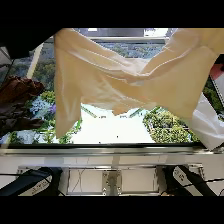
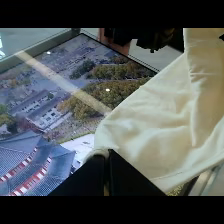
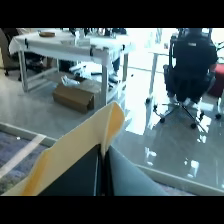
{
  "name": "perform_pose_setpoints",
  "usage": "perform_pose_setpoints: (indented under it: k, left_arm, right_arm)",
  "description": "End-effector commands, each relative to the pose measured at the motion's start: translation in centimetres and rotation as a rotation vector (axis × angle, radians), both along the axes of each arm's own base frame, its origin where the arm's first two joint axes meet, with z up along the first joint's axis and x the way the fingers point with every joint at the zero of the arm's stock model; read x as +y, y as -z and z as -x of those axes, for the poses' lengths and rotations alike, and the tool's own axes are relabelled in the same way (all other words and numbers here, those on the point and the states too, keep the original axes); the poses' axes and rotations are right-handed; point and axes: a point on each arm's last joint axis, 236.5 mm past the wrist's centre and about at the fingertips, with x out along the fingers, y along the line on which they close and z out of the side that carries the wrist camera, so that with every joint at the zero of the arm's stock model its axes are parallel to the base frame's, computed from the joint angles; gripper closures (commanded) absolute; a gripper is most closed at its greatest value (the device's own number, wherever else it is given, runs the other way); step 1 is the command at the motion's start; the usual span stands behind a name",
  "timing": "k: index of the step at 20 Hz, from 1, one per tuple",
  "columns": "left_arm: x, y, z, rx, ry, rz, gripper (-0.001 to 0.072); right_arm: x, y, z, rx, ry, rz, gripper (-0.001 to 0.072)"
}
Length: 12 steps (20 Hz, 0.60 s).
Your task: Fold the shirts.
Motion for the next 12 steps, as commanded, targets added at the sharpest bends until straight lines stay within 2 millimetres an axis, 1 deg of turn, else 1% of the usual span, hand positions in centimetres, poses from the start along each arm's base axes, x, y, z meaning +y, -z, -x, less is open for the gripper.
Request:
perform_pose_setpoints:
  k: [1, 2, 3, 4, 5, 6, 7, 8, 9, 10, 11, 12]
  left_arm:
    - [-0.2, 4.1, 2.0, 0.159, 0.047, -0.051, 0.0700]
    - [-0.2, 8.0, 1.0, 0.269, 0.046, -0.100, 0.0700]
    - [0.2, 12.3, -0.4, 0.375, 0.016, -0.152, 0.0700]
    - [0.8, 16.4, -1.8, 0.463, -0.029, -0.196, 0.0700]
    - [1.9, 21.0, -3.3, 0.542, -0.102, -0.245, 0.0700]
    - [3.6, 25.1, -4.9, 0.591, -0.196, -0.302, 0.0700]
    - [6.0, 28.9, -6.4, 0.621, -0.314, -0.368, 0.0700]
    - [9.3, 32.5, -7.7, 0.644, -0.464, -0.446, 0.0700]
    - [12.5, 35.0, -8.5, 0.655, -0.596, -0.518, 0.0700]
    - [15.0, 36.7, -8.9, 0.652, -0.692, -0.586, 0.0700]
    - [17.1, 38.0, -9.2, 0.653, -0.768, -0.645, 0.0700]
    - [17.9, 38.8, -9.6, 0.654, -0.795, -0.676, 0.0699]
  right_arm:
    - [1.3, -2.7, -1.1, -0.064, -0.139, -0.142, 0.0690]
    - [1.9, -1.5, -3.5, -0.025, -0.184, -0.177, 0.0689]
    - [3.1, 0.0, -6.0, 0.019, -0.230, -0.204, 0.0689]
    - [4.9, 2.2, -9.0, 0.073, -0.271, -0.224, 0.0689]
    - [7.2, 4.7, -11.9, 0.130, -0.308, -0.234, 0.0690]
    - [10.1, 8.0, -15.1, 0.194, -0.338, -0.232, 0.0689]
    - [12.9, 11.5, -17.8, 0.253, -0.353, -0.222, 0.0689]
    - [15.7, 15.5, -20.7, 0.307, -0.353, -0.208, 0.0689]
    - [18.4, 19.4, -23.2, 0.356, -0.353, -0.209, 0.0689]
    - [20.4, 23.0, -25.3, 0.401, -0.351, -0.228, 0.0689]
    - [22.3, 26.7, -27.0, 0.448, -0.348, -0.244, 0.0689]
    - [24.1, 30.7, -28.3, 0.508, -0.353, -0.269, 0.0689]
